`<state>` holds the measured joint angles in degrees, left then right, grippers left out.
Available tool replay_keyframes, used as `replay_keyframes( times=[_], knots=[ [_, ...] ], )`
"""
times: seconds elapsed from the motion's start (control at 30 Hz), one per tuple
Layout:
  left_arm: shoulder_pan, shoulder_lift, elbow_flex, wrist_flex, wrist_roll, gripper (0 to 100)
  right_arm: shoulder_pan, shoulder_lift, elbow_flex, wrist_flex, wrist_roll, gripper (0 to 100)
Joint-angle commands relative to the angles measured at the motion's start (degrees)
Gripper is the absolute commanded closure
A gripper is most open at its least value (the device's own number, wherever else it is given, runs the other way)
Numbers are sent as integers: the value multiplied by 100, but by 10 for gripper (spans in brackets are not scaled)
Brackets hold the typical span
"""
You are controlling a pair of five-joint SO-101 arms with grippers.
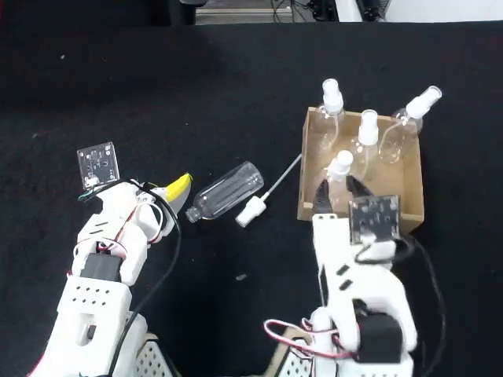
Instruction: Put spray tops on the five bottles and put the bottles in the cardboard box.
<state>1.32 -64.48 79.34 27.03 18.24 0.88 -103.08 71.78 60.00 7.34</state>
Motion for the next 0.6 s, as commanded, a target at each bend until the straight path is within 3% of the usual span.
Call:
replay_keyframes(
  times=[0.0, 0.2, 0.37, 0.57],
  knots=[
    [-57, -97, -66, -132, -44, 712, 79, -22, -1033, 325, 369, 914],
    [-57, -97, -48, -132, -44, 712, 53, 1218, -2976, 941, 413, 900],
    [-57, -97, -48, -132, -44, 712, -53, 2967, -5200, 2145, 413, 900],
    [-127, -88, -48, -88, -53, 712, -1459, 4769, -7495, 3622, 413, 900]
  ],
)
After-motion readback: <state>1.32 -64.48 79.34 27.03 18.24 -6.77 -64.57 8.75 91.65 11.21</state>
